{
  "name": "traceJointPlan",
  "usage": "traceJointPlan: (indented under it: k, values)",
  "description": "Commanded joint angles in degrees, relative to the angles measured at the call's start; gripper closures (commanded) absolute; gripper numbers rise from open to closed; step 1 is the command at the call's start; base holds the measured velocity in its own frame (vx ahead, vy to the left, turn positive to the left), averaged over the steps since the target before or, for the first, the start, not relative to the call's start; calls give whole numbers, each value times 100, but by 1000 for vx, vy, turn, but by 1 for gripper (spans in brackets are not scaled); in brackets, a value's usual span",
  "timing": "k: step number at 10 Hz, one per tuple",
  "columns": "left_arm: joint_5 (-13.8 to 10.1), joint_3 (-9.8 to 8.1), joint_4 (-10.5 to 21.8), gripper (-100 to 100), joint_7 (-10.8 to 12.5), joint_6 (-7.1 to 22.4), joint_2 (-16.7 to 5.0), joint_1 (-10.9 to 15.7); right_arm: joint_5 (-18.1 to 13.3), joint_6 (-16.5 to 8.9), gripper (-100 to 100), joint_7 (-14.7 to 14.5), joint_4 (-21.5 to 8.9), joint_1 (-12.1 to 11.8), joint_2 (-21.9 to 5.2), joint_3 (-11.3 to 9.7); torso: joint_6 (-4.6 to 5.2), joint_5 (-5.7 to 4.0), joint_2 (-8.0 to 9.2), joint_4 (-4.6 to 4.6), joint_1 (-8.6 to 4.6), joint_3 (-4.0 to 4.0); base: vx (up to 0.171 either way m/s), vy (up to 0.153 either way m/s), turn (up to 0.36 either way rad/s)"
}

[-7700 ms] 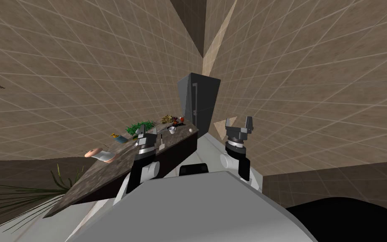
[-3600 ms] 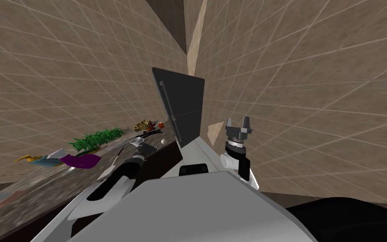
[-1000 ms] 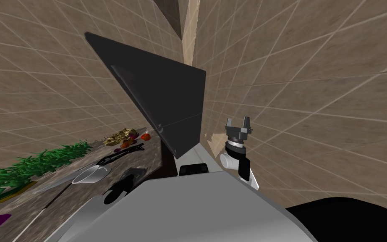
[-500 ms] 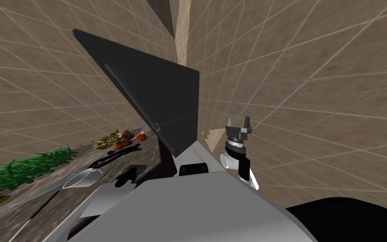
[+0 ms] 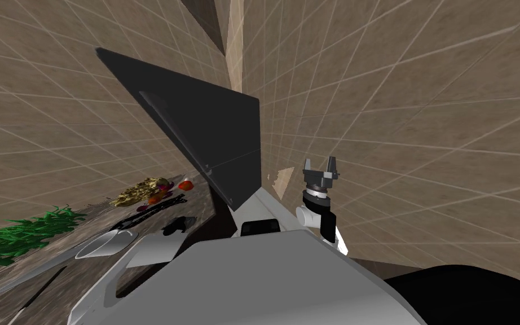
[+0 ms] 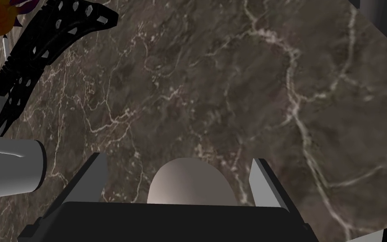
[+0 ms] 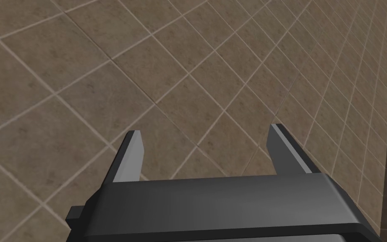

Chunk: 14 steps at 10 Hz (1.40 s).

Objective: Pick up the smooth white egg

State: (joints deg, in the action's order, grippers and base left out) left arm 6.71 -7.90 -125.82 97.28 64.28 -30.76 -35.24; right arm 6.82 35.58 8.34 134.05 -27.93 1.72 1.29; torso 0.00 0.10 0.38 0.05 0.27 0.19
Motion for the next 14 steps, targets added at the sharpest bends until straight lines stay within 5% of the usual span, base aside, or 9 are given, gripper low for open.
traceJointPlan:
  k: [1, 4, 6, 7, 11, 12, 13, 14]
  values:
    - [-57, -86, 224, -100, -42, 140, 37, 286, 0, 0, 0, 0, 0, 0, 0, 0, 0, 0, 0, 0, 0, 0, -107, -1, -133]
    - [-136, -225, 590, -100, -110, 367, 111, 707, 0, 0, 0, 0, 0, 0, 0, 0, 3, -1, -13, -3, -5, -8, -94, -17, -158]
    - [-101, -201, 550, -100, -98, 355, 116, 723, 0, 0, 0, 0, 0, 0, 0, 0, 9, 13, -16, -5, 6, -11, -71, -8, -46]
    - [-104, -203, 555, 100, -101, 366, 117, 733, 0, 0, 0, 0, 0, -1, 0, 0, 8, 13, -36, -9, 8, -21, -8, -2, -3]
    - [-104, -202, 555, 100, -102, 366, 117, 730, 0, 0, 0, 0, 0, -2, 0, 1, 8, 13, -57, -14, 12, -34, 0, 0, 0]
    - [-104, -202, 555, 0, -102, 366, 118, 730, 0, 0, 0, 0, 0, -2, 0, 1, 8, 13, -58, -14, 11, -35, 0, 0, 0]
    - [-96, -156, 407, 100, -76, 253, 74, 546, 0, 0, 0, 0, 0, -2, 0, 1, 8, 13, -58, -14, 11, -35, 59, -4, 170]
    - [-57, -86, 224, 100, -42, 140, 37, 354, 0, 1, 0, 0, 1, -3, 0, 1, -1, 10, -71, -17, 8, -42, 161, 8, 290]
